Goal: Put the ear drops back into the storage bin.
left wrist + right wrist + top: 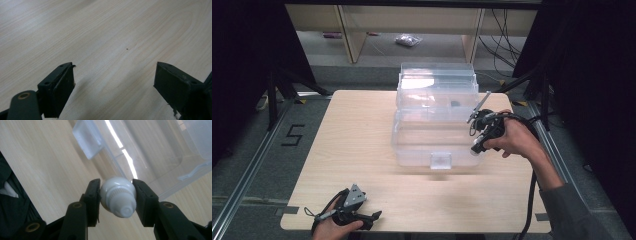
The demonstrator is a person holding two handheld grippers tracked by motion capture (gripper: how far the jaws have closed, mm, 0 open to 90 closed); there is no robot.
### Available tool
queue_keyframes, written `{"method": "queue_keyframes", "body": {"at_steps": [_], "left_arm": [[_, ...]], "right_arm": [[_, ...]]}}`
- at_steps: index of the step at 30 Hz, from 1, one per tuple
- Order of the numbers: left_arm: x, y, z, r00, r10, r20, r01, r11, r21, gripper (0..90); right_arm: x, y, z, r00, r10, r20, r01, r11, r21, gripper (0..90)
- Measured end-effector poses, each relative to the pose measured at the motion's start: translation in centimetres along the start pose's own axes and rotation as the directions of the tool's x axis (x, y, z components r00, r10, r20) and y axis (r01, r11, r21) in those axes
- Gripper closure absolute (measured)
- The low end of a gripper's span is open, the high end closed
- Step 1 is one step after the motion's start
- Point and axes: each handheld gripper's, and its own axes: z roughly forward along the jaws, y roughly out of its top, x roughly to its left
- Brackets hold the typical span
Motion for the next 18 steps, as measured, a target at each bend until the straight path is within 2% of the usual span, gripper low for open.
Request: {"method": "queue_keyframes", "body": {"at_steps": [1, 2, 3, 5, 8, 11, 15, 16, 18], "left_arm": [[0.0, 0.0, 0.0, 1.0, 0.002, 0.0, -0.002, 1.0, 0.001, 15.9], [0.1, 0.0, 0.0, 0.9999, 0.012, -0.004, -0.012, 0.9999, 0.009, 15.9], [0.1, 0.0, 0.0, 0.9999, 0.012, -0.004, -0.012, 0.9999, 0.009, 15.9], [0.0, 0.0, 0.0, 1.0, 0.0, -0.001, 0.0, 1.0, -0.002, 15.9], [0.0, 0.0, 0.0, 1.0, 0.003, 0.0, -0.003, 1.0, 0.0, 15.9], [0.0, 0.0, 0.0, 1.0, 0.004, 0.0, -0.004, 1.0, 0.003, 15.9], [0.0, 0.0, 0.0, 1.0, 0.001, 0.001, -0.001, 1.0, -0.003, 15.9], [0.1, 0.0, -0.1, 0.9999, 0.016, -0.006, -0.015, 0.9998, 0.015, 15.9], [0.0, 0.0, 0.0, 1.0, 0.008, -0.003, -0.008, 1.0, 0.005, 15.9]], "right_arm": [[0.0, 0.0, 0.0, 0.9995, 0.032, 0.003, -0.032, 0.999, 0.01, 60.2], [-0.4, 0.1, 0.0, 0.9999, 0.01, 0.006, -0.01, 1.0, 0.001, 60.2], [-0.4, 0.1, 0.0, 0.9999, 0.01, 0.006, -0.01, 1.0, 0.001, 60.2], [-0.7, 0.1, 0.0, 0.9994, 0.035, 0.005, -0.035, 0.999, 0.005, 60.2], [-1.4, 0.3, 0.2, 0.9996, 0.026, 0.009, -0.026, 1.0, 0.009, 60.2], [-2.1, 0.4, 0.5, 0.9983, 0.057, 0.012, -0.057, 0.998, 0.006, 60.2], [-2.8, 0.6, 0.9, 0.997, 0.077, 0.012, -0.077, 0.997, 0.011, 60.2], [-2.8, 0.6, 0.9, 0.997, 0.077, 0.012, -0.077, 0.997, 0.011, 60.2], [-3.2, 0.7, 1.1, 0.9962, 0.084, 0.021, -0.084, 0.996, 0.012, 60.2]]}}
